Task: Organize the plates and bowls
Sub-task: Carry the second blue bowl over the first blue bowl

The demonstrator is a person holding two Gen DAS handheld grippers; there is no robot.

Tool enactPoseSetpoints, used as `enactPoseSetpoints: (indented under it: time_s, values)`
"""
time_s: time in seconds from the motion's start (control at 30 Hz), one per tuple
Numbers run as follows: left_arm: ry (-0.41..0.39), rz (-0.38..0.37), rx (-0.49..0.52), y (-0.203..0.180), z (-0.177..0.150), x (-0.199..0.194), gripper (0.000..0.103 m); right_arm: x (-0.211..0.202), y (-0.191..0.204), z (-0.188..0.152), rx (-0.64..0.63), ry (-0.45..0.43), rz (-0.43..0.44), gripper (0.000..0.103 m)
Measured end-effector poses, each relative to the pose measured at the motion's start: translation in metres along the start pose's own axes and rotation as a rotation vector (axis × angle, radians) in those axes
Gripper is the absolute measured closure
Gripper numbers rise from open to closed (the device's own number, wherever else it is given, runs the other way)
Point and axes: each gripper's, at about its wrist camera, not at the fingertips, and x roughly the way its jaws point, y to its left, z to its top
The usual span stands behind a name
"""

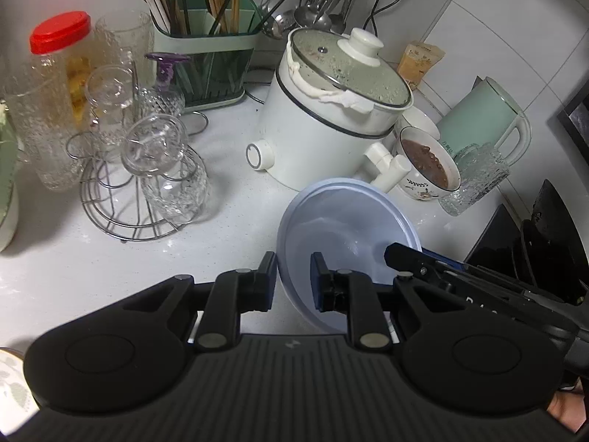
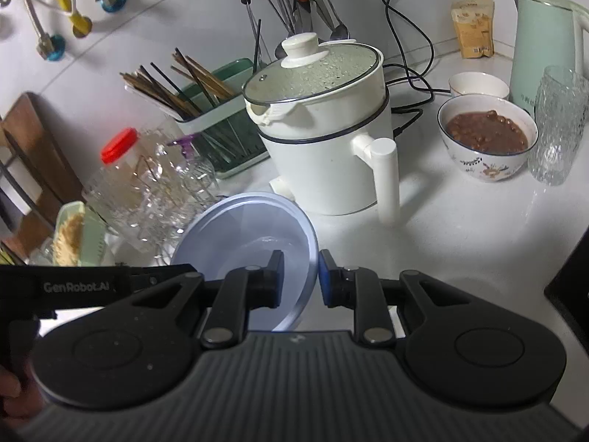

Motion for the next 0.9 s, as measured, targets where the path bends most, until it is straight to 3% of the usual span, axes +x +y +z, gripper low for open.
enactPoseSetpoints:
  time_s: [0.3, 0.67, 0.9]
  values:
    - [0.014, -0.035, -0.034, 0.018, -0.006, -0.033, 0.080, -0.020, 0.019, -0.006, 0.025, -0.038, 0.018, 0.080]
    - [-0.005, -0.013, -0.037, 0.040, -0.021, -0.071, 0.080, -0.035, 0.055, -0.015, 0.014, -0.065, 0.066, 0.079]
    - [0.027, -0.014, -0.036, 0.058, -0.032, -0.074, 0.080, -0.035, 0.072, -0.027, 0.026, -0.053, 0.055, 0.079]
